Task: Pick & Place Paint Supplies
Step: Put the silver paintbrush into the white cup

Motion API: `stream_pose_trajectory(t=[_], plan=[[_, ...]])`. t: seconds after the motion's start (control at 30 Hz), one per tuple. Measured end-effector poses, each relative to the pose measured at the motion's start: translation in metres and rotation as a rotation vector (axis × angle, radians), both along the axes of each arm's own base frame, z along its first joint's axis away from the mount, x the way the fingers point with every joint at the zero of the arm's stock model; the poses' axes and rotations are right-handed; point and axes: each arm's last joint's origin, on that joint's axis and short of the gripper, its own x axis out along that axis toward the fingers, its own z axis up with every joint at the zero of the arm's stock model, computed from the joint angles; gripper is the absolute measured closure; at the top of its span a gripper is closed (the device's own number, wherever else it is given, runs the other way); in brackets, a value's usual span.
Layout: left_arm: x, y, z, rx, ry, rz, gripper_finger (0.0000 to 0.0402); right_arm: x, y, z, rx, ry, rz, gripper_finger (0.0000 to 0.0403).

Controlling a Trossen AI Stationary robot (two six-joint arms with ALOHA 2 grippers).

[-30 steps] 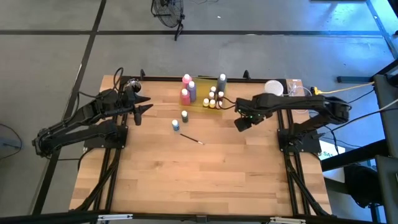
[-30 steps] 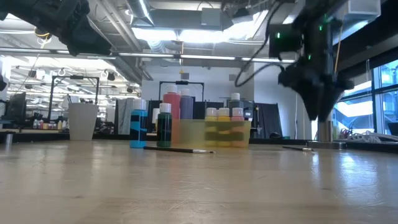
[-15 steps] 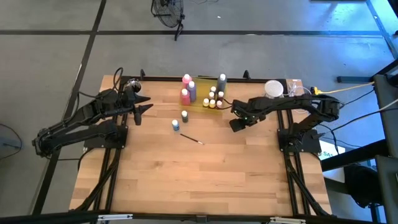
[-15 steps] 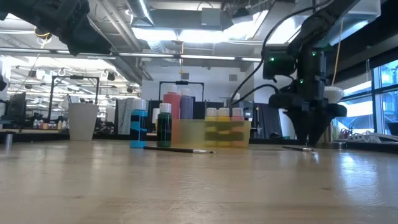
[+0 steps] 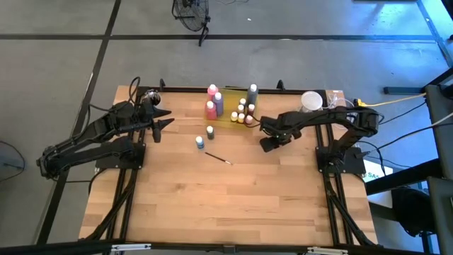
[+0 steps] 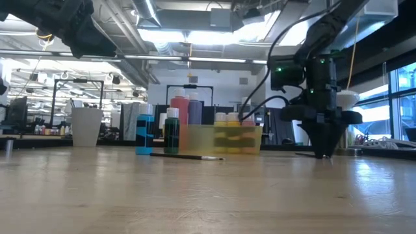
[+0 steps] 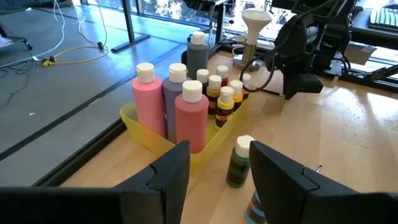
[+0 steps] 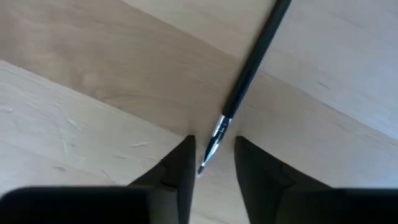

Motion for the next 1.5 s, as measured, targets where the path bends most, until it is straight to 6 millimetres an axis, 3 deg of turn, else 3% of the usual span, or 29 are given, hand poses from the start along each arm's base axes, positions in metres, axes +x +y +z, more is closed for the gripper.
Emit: stream_pose_trajectory(t=[0.2,0.43,0.7,0.83,1.07,1.23,1.5], plan=[[0.0,0.0,0.0,0.0,0.0,0.0,0.024,0.003,0.007,0.0,-0.004,-0.003,0.011,0.0352],[0.0,0.0,0.0,-0.001,0.001,0.0,0.024,0.004,0.012,0.0,-0.001,0.003,-0.007,0.039],[0.0,0.0,0.0,-0.001,0.001,0.0,0.024,0.005,0.013,0.002,-0.013,0.016,0.018,0.04],[0.0,0.0,0.0,0.001,0.0,-0.001,0.024,0.01,0.018,0.013,-0.001,0.088,0.051,0.0402],[0.0,0.0,0.0,0.007,0.001,-0.003,0.024,0.027,0.026,0.056,-0.069,0.147,0.095,0.0403],[0.001,0.0,0.002,0.023,-0.015,-0.017,0.024,0.04,0.047,0.093,-0.084,0.14,0.127,0.0403],[0.01,-0.012,0.022,0.186,-0.198,-0.407,0.0248,0.055,0.093,0.171,-0.107,0.007,0.165,0.0403]])
